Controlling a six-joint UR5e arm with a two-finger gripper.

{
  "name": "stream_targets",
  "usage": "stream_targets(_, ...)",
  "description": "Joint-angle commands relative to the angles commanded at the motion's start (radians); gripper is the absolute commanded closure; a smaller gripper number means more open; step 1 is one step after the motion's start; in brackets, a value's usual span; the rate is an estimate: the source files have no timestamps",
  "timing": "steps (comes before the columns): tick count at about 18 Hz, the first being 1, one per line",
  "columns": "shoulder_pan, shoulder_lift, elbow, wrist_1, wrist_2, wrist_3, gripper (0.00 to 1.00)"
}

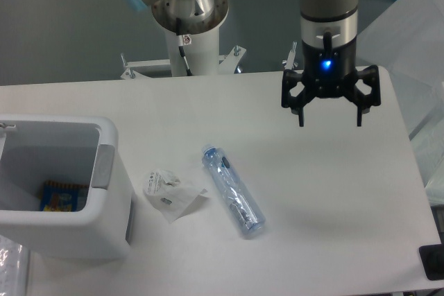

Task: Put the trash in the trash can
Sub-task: 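Move the open gripper down over the clear plastic bottle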

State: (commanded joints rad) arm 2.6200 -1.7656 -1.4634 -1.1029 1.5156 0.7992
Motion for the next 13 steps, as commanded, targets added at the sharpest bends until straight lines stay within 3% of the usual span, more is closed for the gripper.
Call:
stream_targets(8, -0.002, -0.006, -0.009, -0.002, -0.008, -0.006, 0.0)
stream_targets(13, -0.023, -0.046, -0.014, 0.003, -0.011, -0.026, 0.0)
